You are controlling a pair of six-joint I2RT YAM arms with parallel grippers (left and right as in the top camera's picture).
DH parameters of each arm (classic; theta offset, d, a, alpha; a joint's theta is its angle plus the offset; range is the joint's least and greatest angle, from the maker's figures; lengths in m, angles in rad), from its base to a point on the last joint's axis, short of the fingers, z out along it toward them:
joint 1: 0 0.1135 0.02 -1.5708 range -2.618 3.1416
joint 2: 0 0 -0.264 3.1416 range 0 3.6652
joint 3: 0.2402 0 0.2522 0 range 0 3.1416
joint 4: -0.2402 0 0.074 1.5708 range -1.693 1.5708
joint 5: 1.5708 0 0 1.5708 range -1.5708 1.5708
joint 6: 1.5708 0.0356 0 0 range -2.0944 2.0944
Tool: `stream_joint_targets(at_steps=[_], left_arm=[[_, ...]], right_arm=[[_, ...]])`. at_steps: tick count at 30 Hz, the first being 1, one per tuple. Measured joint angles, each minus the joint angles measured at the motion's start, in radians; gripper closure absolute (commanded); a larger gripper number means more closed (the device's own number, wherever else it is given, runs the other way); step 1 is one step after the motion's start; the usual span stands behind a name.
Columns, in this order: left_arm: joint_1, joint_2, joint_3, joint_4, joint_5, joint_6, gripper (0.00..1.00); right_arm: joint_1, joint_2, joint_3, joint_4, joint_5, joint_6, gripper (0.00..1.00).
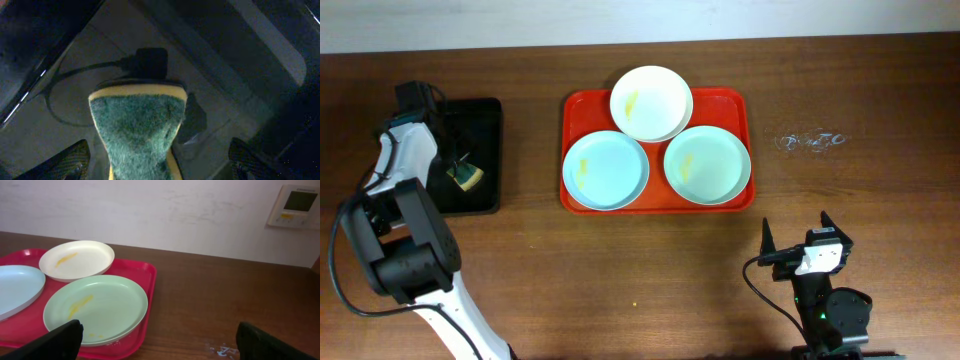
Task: Clean dirty plates on tray and stack at the side
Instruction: 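Reach the left gripper into the black tray and grasp the sponge, then carry the sponge with the left gripper onto the left blue plate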
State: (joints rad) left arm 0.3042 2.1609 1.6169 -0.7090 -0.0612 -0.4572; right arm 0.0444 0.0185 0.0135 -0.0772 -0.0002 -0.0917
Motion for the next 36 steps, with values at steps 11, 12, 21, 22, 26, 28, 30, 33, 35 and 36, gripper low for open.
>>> stream_joint_targets(at_steps=[11, 12, 21, 22, 26, 28, 30, 33, 35, 36], left_arm=[[0.021, 0.051, 0.021, -0.021, -0.025, -0.067, 1.00], [0.021, 0.051, 0.036, -0.053, -0.023, -0.067, 1.00], [0.021, -0.211, 0.163, -0.152, -0.014, -0.067, 1.00], [0.021, -0.215, 0.162, -0.142, -0.013, -0.067, 1.00], [0.019, -0.032, 0.099, -0.054, -0.043, -0.055, 1.00], [0.020, 0.024, 0.075, -0.083, -0.039, -0.007, 1.00], [0.020, -0.013, 0.093, -0.114, -0.033, 0.017, 1.00], [0.007, -0.256, 0.131, -0.125, -0.017, 0.032, 1.00], [-0.030, -0.411, 0.166, -0.126, 0.003, 0.036, 1.00], [-0.059, -0.454, 0.177, -0.140, 0.029, 0.039, 1.00]], right_arm=[[0.000, 0.000, 0.000, 0.000, 0.000, 0.001, 0.01], [0.000, 0.000, 0.000, 0.000, 0.000, 0.001, 0.01], [0.000, 0.000, 0.000, 0.000, 0.000, 0.000, 0.01], [0.000, 0.000, 0.000, 0.000, 0.000, 0.001, 0.01], [0.000, 0.000, 0.000, 0.000, 0.000, 0.001, 0.01], [0.000, -0.001, 0.000, 0.000, 0.000, 0.000, 0.01], [0.000, -0.001, 0.000, 0.000, 0.000, 0.000, 0.01], [0.000, -0.001, 0.000, 0.000, 0.000, 0.001, 0.01], [0.000, -0.001, 0.000, 0.000, 0.000, 0.001, 0.01], [0.000, -0.001, 0.000, 0.000, 0.000, 0.001, 0.01]])
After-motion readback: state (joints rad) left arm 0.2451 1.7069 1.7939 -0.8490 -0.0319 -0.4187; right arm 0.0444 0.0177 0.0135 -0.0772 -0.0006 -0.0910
